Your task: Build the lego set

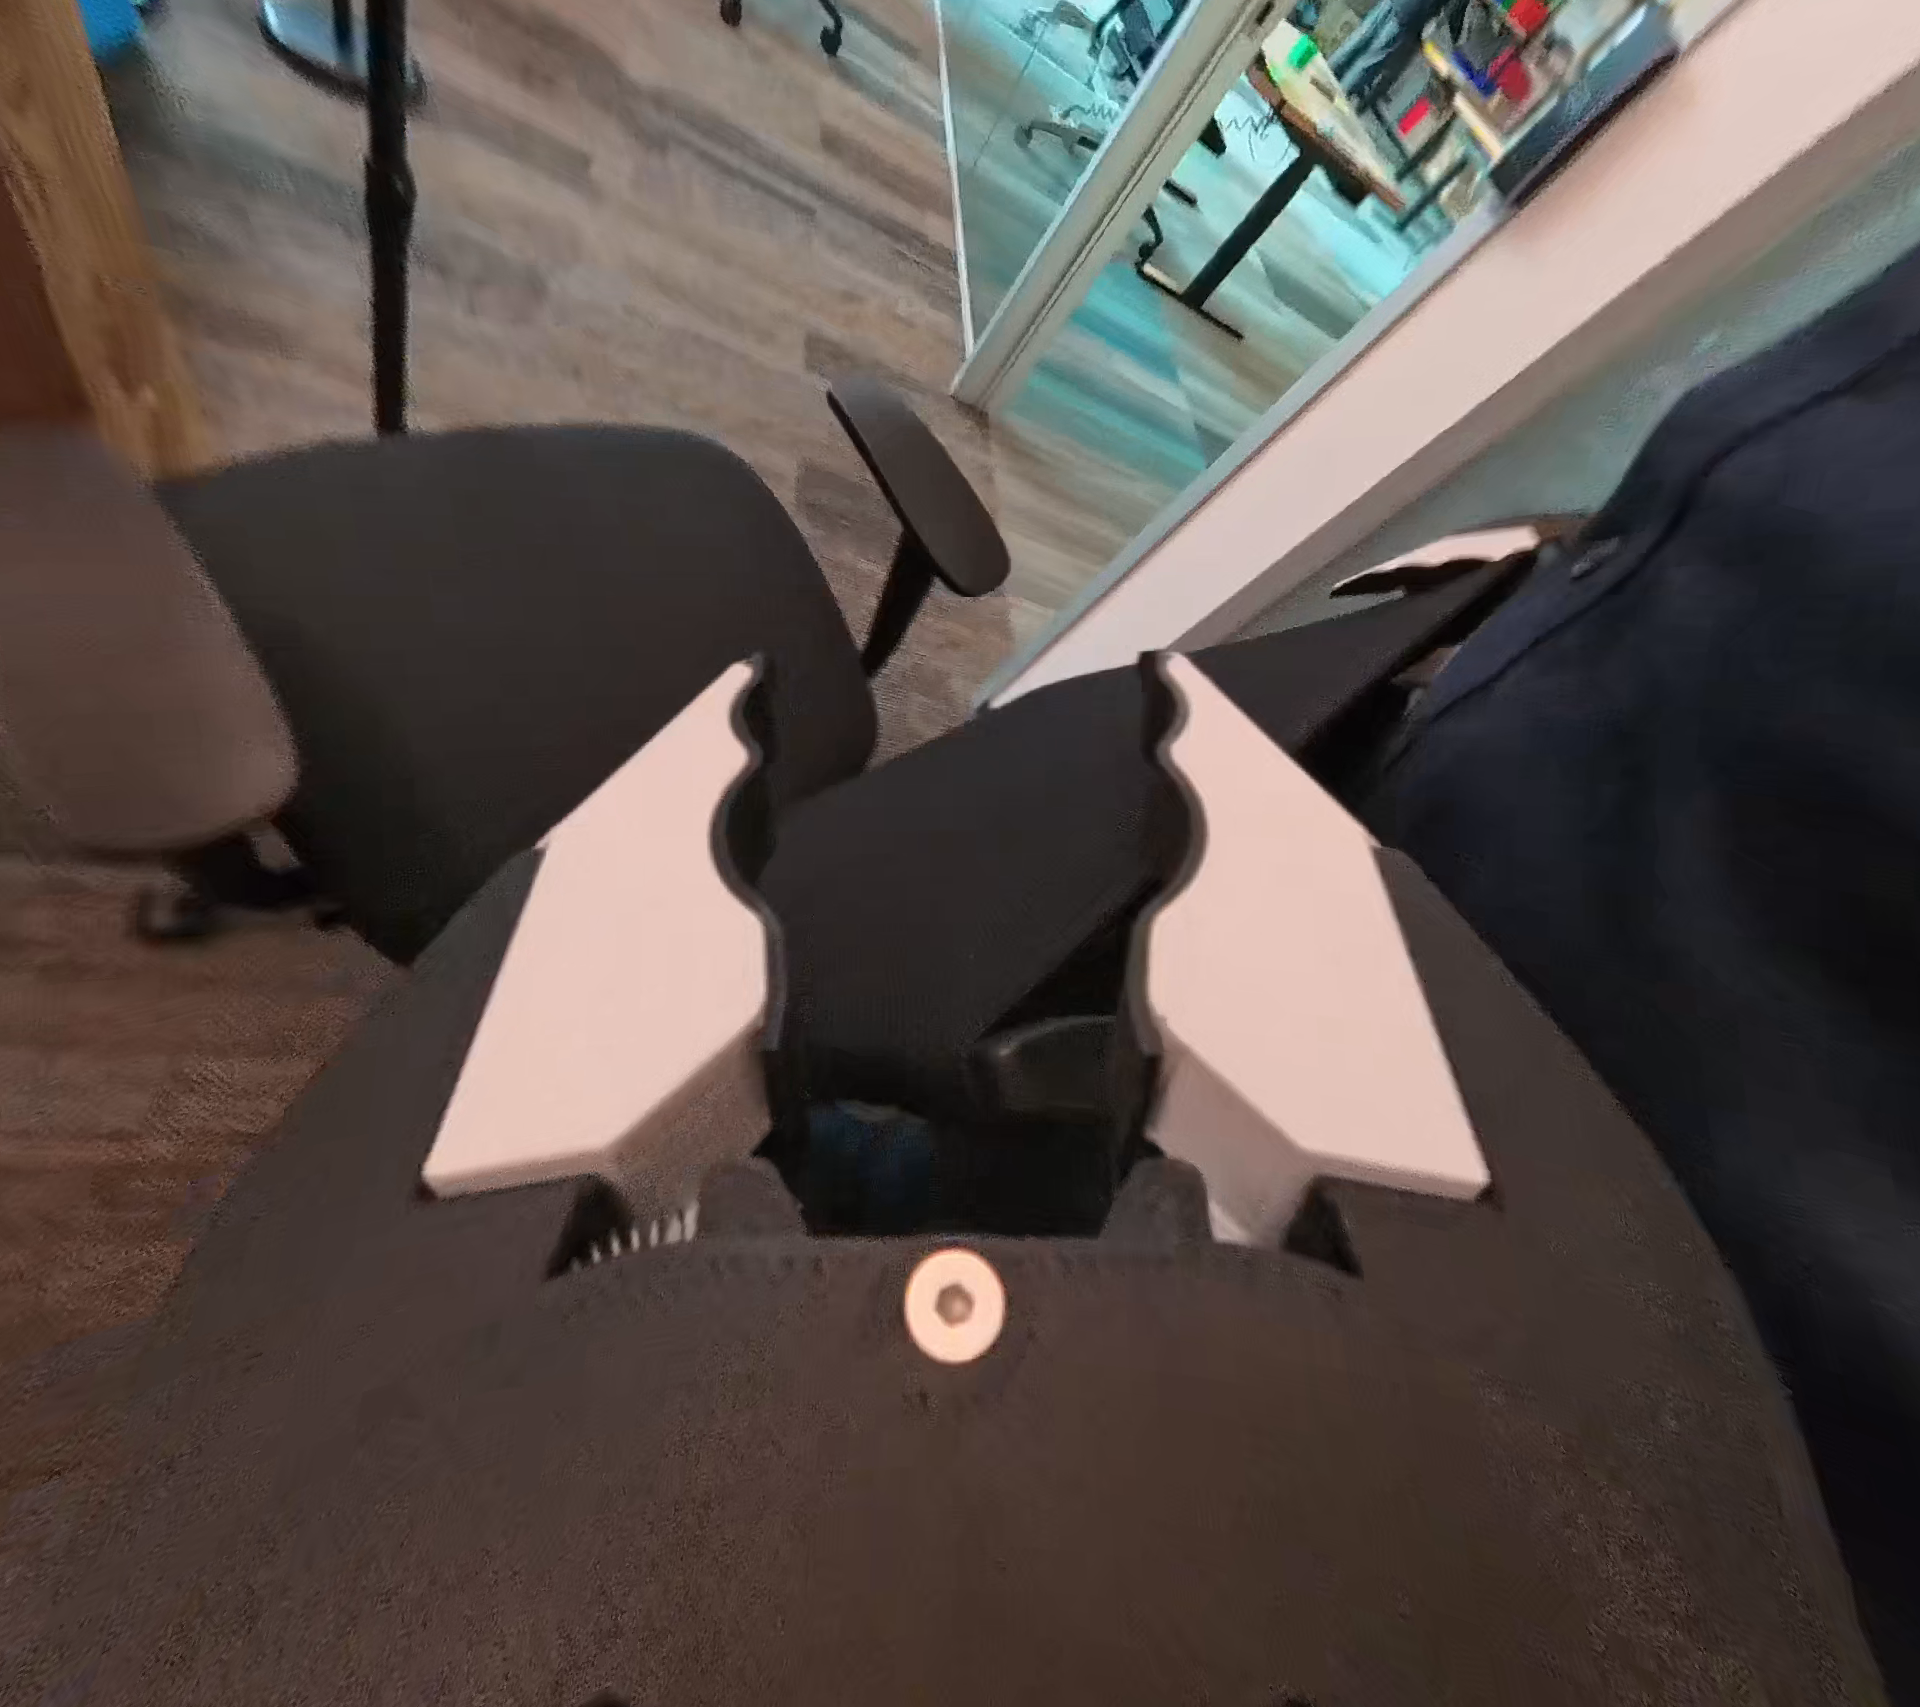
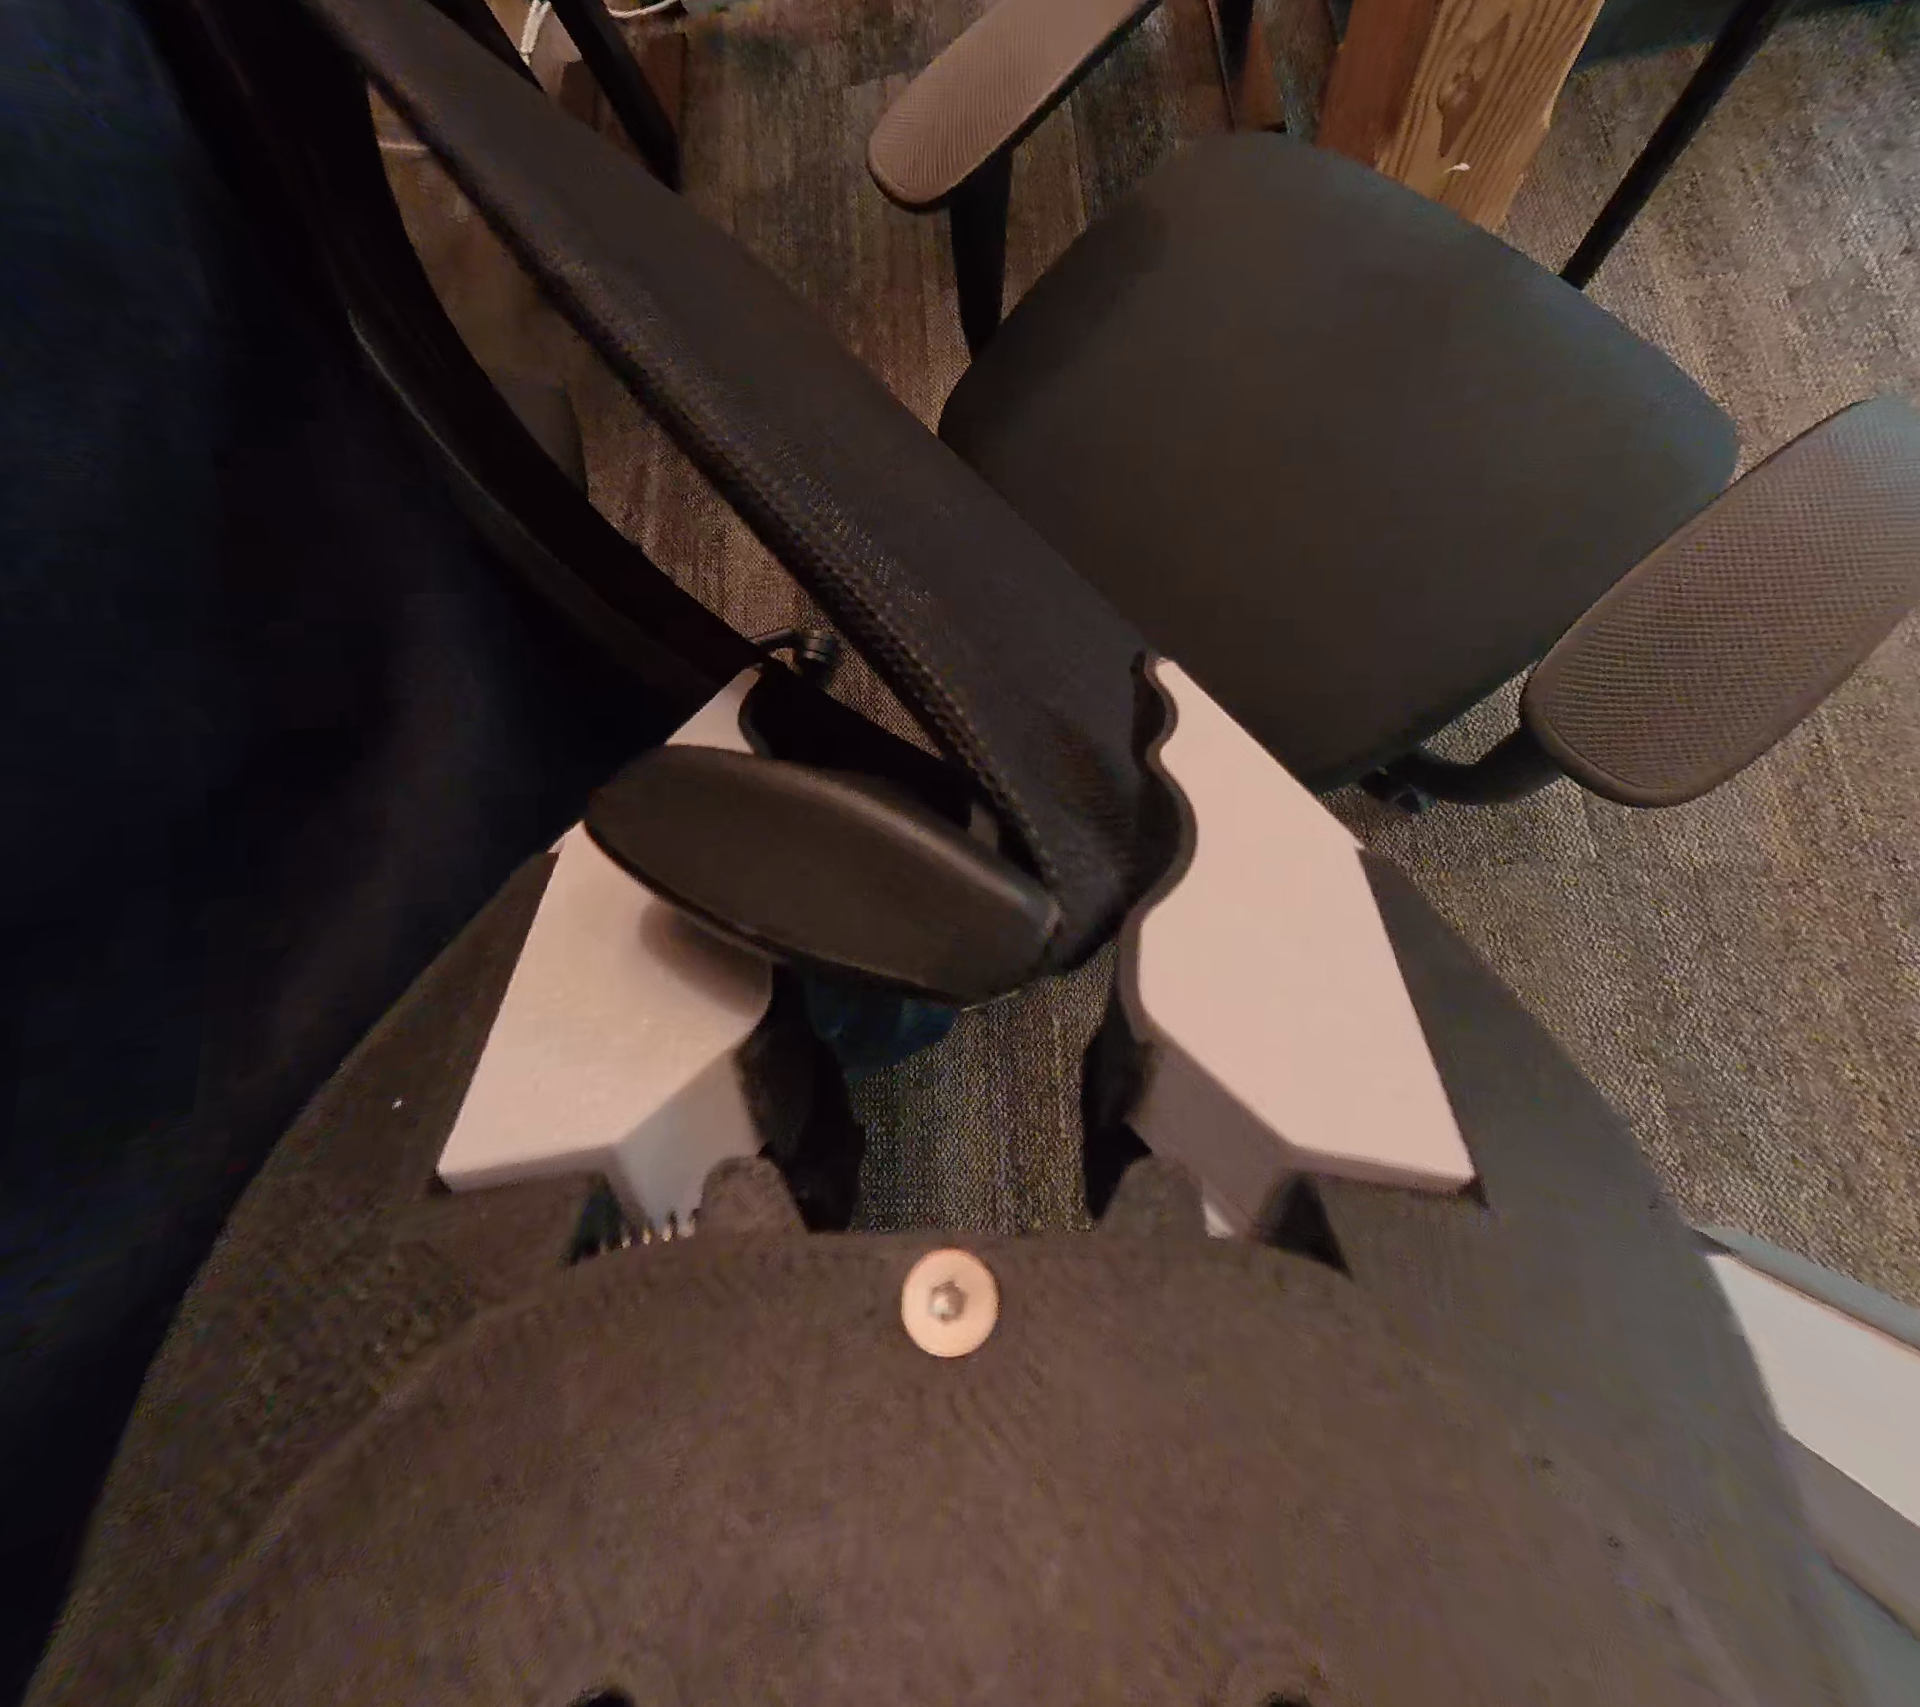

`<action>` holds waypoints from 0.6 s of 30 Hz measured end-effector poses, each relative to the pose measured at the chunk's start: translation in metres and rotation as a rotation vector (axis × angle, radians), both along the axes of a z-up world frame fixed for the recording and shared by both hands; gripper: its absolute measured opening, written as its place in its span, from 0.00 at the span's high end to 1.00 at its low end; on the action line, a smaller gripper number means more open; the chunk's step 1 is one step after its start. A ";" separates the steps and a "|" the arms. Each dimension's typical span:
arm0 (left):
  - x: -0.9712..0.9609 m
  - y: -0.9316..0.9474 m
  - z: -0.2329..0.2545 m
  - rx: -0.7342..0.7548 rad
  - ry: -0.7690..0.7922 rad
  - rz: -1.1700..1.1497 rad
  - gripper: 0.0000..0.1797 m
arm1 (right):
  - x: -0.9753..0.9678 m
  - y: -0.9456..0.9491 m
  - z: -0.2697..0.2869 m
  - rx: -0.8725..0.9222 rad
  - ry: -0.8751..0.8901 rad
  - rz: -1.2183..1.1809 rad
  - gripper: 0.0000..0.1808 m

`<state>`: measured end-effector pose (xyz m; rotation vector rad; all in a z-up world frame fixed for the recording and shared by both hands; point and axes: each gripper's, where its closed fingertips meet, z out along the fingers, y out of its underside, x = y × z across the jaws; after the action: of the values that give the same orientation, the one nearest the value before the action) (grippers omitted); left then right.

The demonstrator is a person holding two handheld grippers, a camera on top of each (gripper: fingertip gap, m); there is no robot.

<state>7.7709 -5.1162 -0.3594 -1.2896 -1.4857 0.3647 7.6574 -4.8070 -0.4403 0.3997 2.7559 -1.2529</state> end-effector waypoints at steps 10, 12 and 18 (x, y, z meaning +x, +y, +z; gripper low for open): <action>0.015 0.038 -0.027 0.082 -0.044 -0.202 0.53 | -0.003 0.002 0.000 -0.051 -0.035 0.052 0.61; 0.011 0.047 -0.034 0.046 -0.053 -0.245 0.45 | -0.007 0.003 -0.001 -0.051 -0.025 0.069 0.61; 0.008 0.066 -0.038 0.014 -0.049 -0.277 0.40 | -0.017 0.012 -0.001 -0.046 -0.021 0.076 0.62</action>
<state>7.7794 -5.0500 -0.3976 -1.4792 -1.3239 0.1420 7.6403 -4.7945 -0.4417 0.3000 2.6927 -1.2833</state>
